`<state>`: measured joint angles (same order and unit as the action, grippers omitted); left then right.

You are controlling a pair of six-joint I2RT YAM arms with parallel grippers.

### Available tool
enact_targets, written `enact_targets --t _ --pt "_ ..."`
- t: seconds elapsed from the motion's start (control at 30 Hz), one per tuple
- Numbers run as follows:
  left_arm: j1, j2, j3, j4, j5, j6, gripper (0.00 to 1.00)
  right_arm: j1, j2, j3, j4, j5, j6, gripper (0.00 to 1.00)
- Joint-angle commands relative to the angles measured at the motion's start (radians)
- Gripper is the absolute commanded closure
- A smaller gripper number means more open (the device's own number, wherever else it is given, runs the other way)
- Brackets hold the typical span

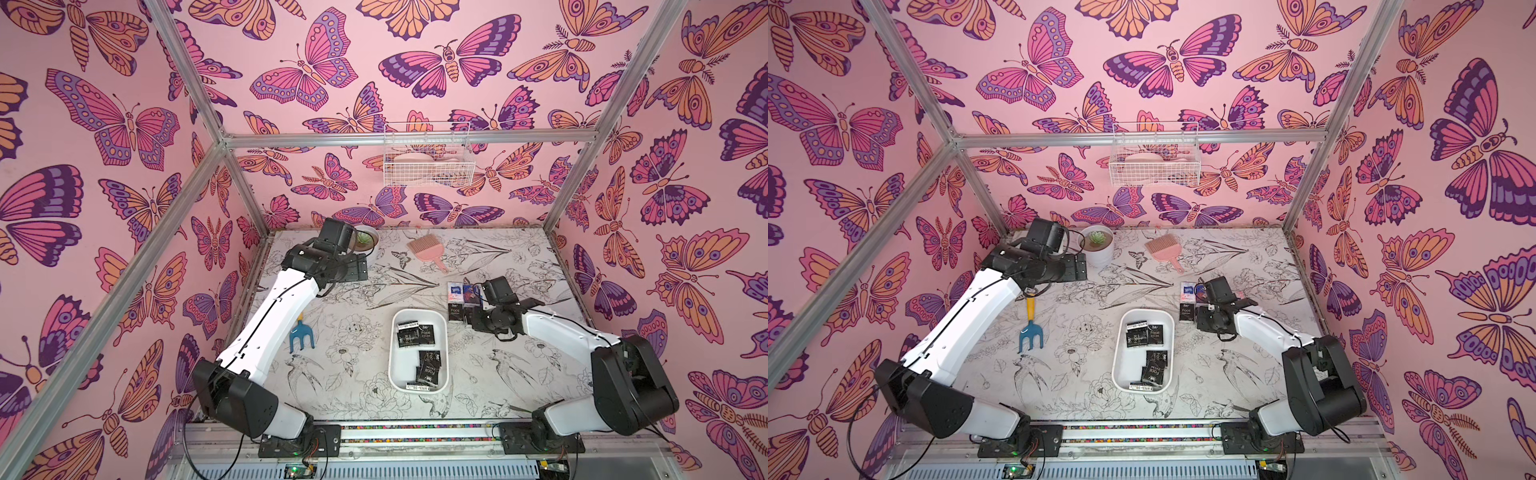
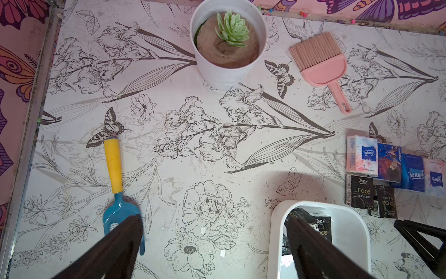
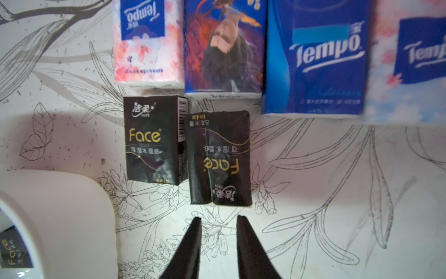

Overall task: Take the pocket tissues out of the storage box
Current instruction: Adjust the pocket tissues at the center of the board.

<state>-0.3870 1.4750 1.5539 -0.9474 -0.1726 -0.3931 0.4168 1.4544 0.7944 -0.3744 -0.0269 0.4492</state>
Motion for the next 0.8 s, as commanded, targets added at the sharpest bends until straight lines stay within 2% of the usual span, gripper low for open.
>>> enact_targets --t 0.0,0.3,0.77 --pt "-0.004 -0.002 0.017 -0.018 0.002 0.010 0.00 -0.004 0.016 -0.015 0.036 -0.003 0.022 0.71" --pt "-0.004 -0.018 0.003 -0.024 -0.012 0.017 0.00 -0.030 0.088 0.005 0.080 -0.025 0.028 0.71" --pt "-0.006 -0.003 0.009 -0.023 -0.004 0.007 0.00 -0.030 0.071 0.035 0.078 -0.064 0.032 0.70"
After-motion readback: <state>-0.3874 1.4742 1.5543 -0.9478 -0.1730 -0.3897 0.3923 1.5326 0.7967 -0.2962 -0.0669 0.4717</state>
